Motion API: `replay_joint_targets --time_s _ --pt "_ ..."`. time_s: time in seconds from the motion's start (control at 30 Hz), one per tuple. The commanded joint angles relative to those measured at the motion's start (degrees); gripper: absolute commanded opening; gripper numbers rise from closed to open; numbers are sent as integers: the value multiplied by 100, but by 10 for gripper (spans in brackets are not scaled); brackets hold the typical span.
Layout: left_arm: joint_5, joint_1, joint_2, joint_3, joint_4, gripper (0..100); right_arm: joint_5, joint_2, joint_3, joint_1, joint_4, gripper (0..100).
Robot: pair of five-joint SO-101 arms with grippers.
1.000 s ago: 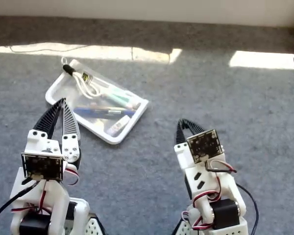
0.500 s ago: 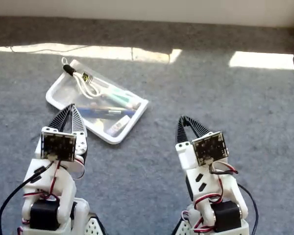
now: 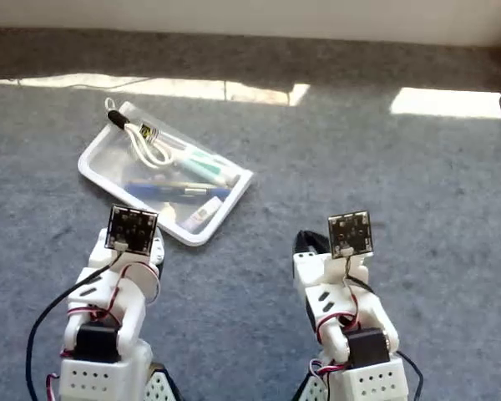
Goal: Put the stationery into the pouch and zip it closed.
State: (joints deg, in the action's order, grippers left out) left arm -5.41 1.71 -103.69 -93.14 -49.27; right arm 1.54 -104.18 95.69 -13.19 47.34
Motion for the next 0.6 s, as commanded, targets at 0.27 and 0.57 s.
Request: replay_joint_targets --time_s 0.27,0.57 --pt "9 57 -40 -400 -53 7 -70 -101 611 75 303 12" --pt "18 57 -31 -400 -695 7 -70 -92 611 75 1886 12"
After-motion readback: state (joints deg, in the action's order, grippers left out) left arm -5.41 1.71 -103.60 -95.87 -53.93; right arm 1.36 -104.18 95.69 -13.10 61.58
